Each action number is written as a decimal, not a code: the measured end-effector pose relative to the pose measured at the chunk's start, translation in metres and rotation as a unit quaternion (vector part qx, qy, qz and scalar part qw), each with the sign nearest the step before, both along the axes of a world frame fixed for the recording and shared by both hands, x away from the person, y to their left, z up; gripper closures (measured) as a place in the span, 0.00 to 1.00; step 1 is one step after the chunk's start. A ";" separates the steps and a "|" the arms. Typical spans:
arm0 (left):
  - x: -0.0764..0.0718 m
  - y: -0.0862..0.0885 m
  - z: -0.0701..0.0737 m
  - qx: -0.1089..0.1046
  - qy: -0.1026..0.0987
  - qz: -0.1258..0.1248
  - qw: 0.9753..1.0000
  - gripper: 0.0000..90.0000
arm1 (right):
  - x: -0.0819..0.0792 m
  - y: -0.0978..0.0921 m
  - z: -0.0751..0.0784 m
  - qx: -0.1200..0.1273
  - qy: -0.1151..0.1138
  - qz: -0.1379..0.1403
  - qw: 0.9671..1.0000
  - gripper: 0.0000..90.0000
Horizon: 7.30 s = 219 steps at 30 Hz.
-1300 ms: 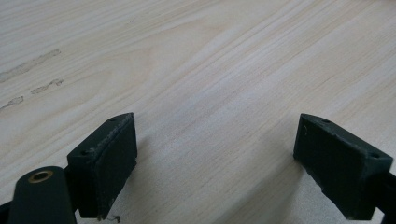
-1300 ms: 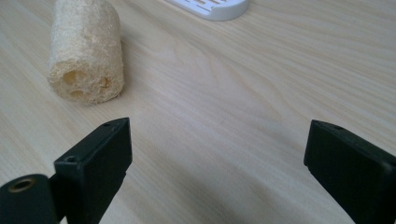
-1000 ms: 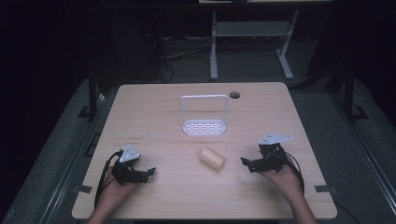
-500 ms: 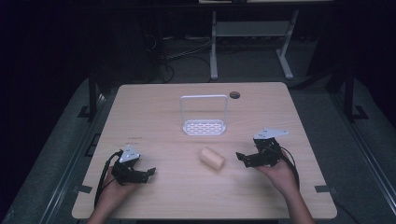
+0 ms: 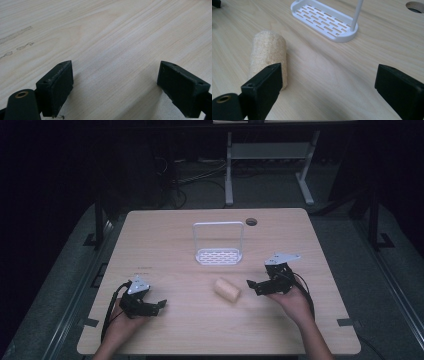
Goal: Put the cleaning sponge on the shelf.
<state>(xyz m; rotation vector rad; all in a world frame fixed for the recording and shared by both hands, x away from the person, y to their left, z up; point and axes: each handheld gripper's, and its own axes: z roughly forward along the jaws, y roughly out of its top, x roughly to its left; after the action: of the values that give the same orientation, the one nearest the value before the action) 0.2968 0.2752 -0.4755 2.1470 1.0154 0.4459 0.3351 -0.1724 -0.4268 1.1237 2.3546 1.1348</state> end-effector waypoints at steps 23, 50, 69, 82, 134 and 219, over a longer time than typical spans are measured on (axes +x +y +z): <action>0.000 0.000 0.000 0.000 0.000 -0.002 1.000 0.14 | -0.002 0.021 0.004 0.010 0.002 0.027 1.000 0.08; 0.000 0.000 0.000 -0.002 0.000 0.000 1.000 0.14 | -0.004 0.063 -0.002 0.000 0.011 0.077 0.997 0.08; 0.000 0.000 0.000 -0.001 0.000 -0.001 1.000 0.14 | 0.006 0.088 -0.011 -0.022 0.025 0.099 0.995 0.09; 0.000 0.000 0.000 -0.001 0.000 -0.001 1.000 0.14 | 0.005 0.085 -0.017 -0.030 0.033 0.098 0.994 0.17; 0.000 0.000 0.000 -0.001 0.000 -0.001 1.000 0.14 | -0.001 0.087 -0.027 -0.055 0.053 0.125 0.989 0.45; 0.000 0.001 0.000 0.002 0.002 -0.003 1.000 0.14 | 0.055 0.083 0.012 -0.040 0.010 0.072 0.997 0.45</action>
<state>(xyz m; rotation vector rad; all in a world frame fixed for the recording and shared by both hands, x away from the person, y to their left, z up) 0.2969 0.2758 -0.4751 2.1553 1.0108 0.4421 0.3900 -0.0896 -0.4143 0.9577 2.5074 1.0698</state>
